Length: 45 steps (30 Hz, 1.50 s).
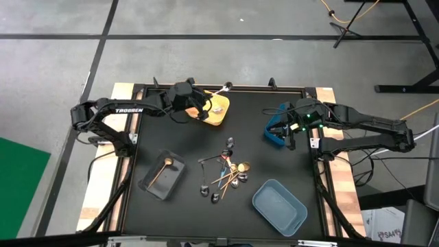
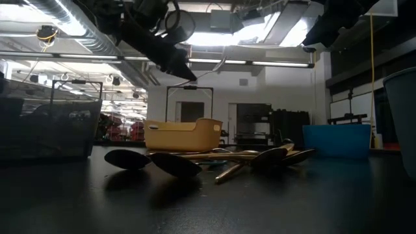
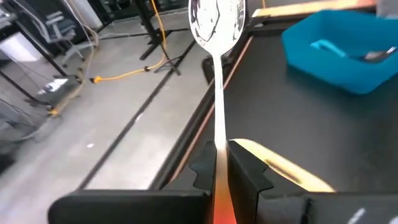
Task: Sort silverware by color (type)
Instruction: Put the orange spoon into the yellow bin
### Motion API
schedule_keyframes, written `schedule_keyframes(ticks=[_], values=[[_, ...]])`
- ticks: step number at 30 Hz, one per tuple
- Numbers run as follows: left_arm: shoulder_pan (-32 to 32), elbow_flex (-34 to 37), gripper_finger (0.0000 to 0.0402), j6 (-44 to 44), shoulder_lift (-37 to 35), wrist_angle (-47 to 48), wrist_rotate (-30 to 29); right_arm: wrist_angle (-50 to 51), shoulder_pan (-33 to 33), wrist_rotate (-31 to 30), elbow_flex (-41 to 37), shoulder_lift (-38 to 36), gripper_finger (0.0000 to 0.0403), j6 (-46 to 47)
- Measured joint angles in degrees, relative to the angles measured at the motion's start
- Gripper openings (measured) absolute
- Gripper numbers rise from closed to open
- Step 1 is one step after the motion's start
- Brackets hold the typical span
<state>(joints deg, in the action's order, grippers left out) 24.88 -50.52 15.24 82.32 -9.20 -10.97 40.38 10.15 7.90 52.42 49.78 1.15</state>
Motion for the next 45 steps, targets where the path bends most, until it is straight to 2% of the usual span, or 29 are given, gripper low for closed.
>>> schedule_keyframes(ticks=[7,16,20,25,32,36,45], values=[[3.9,0.0,0.0019,6.0,0.0,4.3,0.0,0.0,0.0,0.0,0.0,0.0,0.0092,-0.1],[6.5,0.0,0.0019,6.3,0.3,17.2,1.9,0.0,0.0,0.0,0.0,0.0,0.0092,-0.2],[6.5,0.0,0.0019,6.3,0.3,19.4,1.9,-0.2,0.0,0.0,0.0,0.3,0.0092,-0.2],[6.5,0.0,0.0019,6.3,0.3,19.1,6.3,-0.5,0.0,0.0,0.0,2.2,0.0092,-0.2],[6.2,0.0,0.0019,6.2,0.6,19.0,6.7,-1.2,0.0,0.0,0.0,6.9,0.0092,-0.2],[5.9,0.0,0.0019,6.2,2.8,18.9,8.7,-5.0,0.0,0.1,0.0,9.7,0.0092,-0.2],[5.9,0.0,0.0020,6.3,9.0,16.8,8.6,-13.3,0.0,0.7,0.0,14.1,0.0092,-0.2]])
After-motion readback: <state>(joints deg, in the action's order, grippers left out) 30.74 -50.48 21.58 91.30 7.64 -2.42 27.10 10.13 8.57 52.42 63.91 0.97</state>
